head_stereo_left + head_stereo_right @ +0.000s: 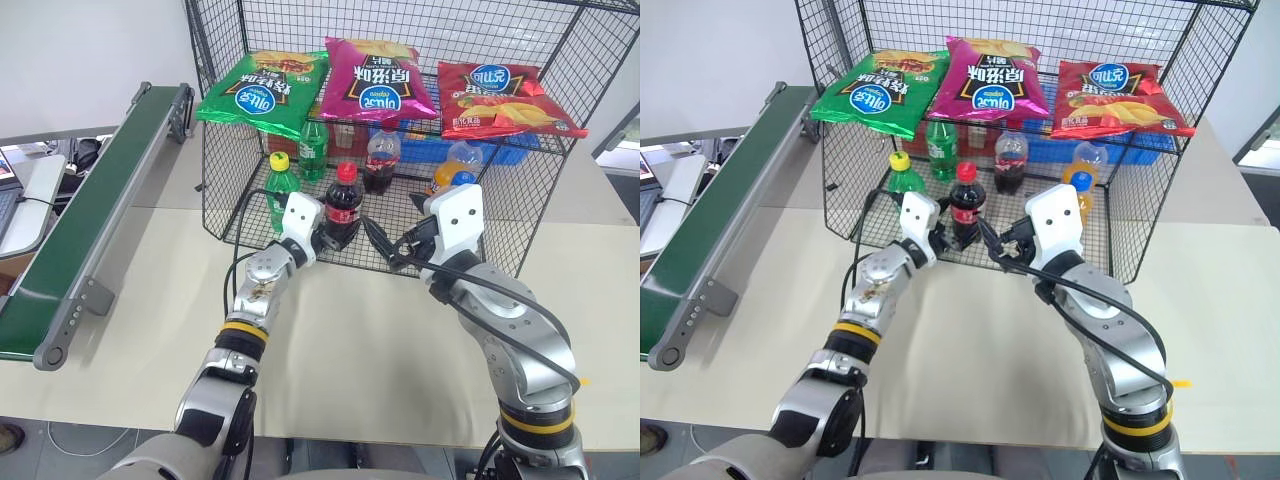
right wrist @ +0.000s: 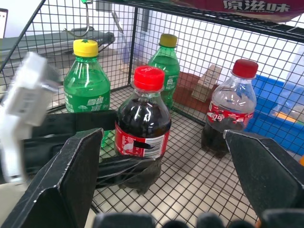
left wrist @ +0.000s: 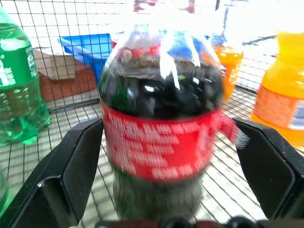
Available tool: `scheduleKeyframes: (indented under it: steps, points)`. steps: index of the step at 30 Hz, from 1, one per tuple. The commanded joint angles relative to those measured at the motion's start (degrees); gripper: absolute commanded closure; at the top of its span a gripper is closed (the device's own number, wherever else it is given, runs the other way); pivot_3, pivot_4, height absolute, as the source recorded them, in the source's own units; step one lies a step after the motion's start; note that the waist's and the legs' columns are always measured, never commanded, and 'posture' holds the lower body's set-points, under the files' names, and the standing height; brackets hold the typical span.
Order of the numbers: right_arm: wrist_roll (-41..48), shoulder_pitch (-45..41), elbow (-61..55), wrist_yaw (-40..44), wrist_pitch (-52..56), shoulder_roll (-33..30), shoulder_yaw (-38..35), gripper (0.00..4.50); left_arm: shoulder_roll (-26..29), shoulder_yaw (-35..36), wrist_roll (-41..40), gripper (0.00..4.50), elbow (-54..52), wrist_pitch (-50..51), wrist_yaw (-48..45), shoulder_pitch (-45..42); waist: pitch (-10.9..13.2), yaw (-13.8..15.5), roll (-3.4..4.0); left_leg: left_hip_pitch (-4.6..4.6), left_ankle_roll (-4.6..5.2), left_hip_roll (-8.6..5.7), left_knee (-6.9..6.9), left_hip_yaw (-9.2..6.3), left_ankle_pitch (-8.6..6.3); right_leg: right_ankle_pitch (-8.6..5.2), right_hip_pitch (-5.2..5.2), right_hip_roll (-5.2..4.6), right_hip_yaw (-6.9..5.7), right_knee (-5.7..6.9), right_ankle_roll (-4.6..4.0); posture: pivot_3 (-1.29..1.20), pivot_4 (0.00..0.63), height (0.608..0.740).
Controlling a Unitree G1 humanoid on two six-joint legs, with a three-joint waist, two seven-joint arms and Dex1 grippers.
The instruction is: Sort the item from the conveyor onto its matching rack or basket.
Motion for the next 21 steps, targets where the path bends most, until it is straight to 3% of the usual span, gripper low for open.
scheduleKeyframes:
  steps: [1, 13, 17, 21]
  points:
    - [0.1, -1.2, -0.4, 0.9, -2.6, 0.0, -0.8, 0.0, 2.1, -0.7, -1.7, 0.04, -11.9, 5.3, -1.3, 3.5, 0.0, 0.0, 0.01, 0.0, 0.0, 0.02, 0.0, -0.01, 0.0, 0.0, 0.0, 0.0, 0.01, 0.02, 0.0, 0.0, 0.15, 0.74]
    - [1.3, -0.4, 2.3, 6.3, -5.6, -2.9, -2.4, 0.0, 12.7, 4.3, -8.8, 0.04, -40.8, 23.8, -1.9, 19.1, 0.0, -0.3, 0.03, 0.05, 0.0, 0.08, 0.0, -0.03, 0.0, 0.0, 0.01, -0.02, 0.09, 0.03, 0.0, 0.0, 0.15, 0.74]
    - [3.4, -0.3, 3.5, 10.0, -6.5, -5.8, -6.2, 0.0, 22.0, 10.7, -15.2, 0.04, -50.3, 32.7, -5.8, 26.4, 0.0, -0.7, 0.02, 0.08, 0.01, 0.13, -0.01, -0.03, -0.01, 0.0, 0.02, -0.02, 0.09, 0.03, 0.0, 0.0, 0.15, 0.74]
    - [5.5, -0.5, 3.8, 12.4, -6.6, -7.7, -8.8, 0.0, 29.3, 16.4, -19.2, 0.04, -53.7, 36.8, -7.6, 28.4, 0.0, -0.8, 0.04, 0.12, 0.0, 0.15, -0.02, -0.06, -0.01, -0.01, 0.05, -0.04, 0.06, 0.02, 0.01, 0.0, 0.15, 0.74]
